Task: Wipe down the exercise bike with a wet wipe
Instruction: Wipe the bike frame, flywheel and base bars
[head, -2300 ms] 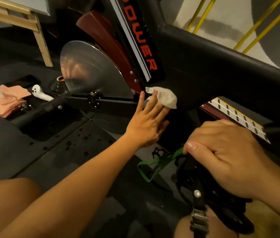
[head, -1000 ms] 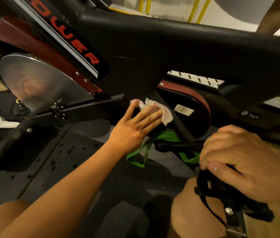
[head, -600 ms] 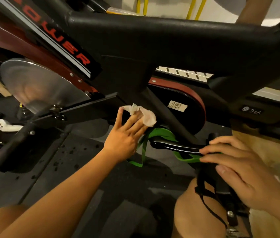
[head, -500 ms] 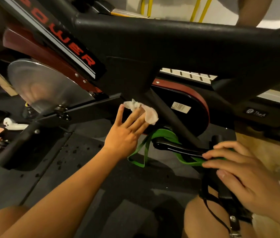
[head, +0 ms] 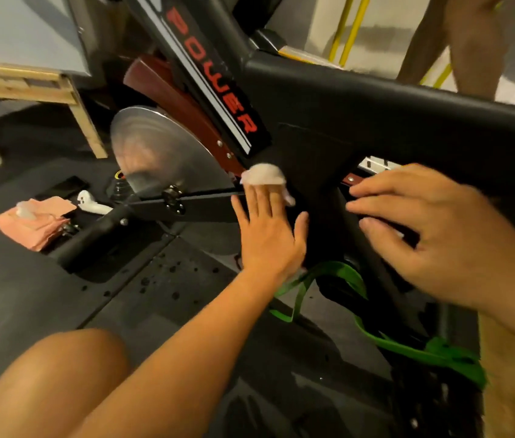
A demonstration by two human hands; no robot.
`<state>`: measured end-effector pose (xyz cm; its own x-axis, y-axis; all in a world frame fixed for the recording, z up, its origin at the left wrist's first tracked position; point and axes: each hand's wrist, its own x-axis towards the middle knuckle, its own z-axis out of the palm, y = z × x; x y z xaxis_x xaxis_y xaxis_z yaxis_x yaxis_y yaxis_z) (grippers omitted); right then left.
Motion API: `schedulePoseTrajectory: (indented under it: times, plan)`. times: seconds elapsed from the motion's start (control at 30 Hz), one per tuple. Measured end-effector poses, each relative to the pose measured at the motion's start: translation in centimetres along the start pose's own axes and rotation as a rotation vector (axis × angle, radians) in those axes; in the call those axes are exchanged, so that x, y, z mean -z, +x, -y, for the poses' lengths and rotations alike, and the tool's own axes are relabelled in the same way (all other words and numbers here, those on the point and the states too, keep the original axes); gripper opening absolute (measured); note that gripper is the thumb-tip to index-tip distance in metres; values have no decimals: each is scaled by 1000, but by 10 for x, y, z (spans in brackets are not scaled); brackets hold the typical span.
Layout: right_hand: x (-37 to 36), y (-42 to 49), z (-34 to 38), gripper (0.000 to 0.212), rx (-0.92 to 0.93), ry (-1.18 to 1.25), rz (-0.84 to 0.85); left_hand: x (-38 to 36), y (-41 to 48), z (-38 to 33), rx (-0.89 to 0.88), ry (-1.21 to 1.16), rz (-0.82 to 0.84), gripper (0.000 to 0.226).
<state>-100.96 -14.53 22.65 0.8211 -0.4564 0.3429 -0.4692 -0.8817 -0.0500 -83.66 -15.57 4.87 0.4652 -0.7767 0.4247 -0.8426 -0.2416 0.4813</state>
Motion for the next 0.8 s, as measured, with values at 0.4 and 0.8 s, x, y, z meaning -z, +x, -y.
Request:
schedulePoseTrajectory:
  times: [0.4, 0.8]
  plan:
    - [-84, 46, 14, 38, 103, -123, 267, -9, 2, 15, 412, -625, 234, 66]
    - [-107, 48, -33, 32, -52, 120, 55, 7, -7, -36, 490, -811, 132, 74]
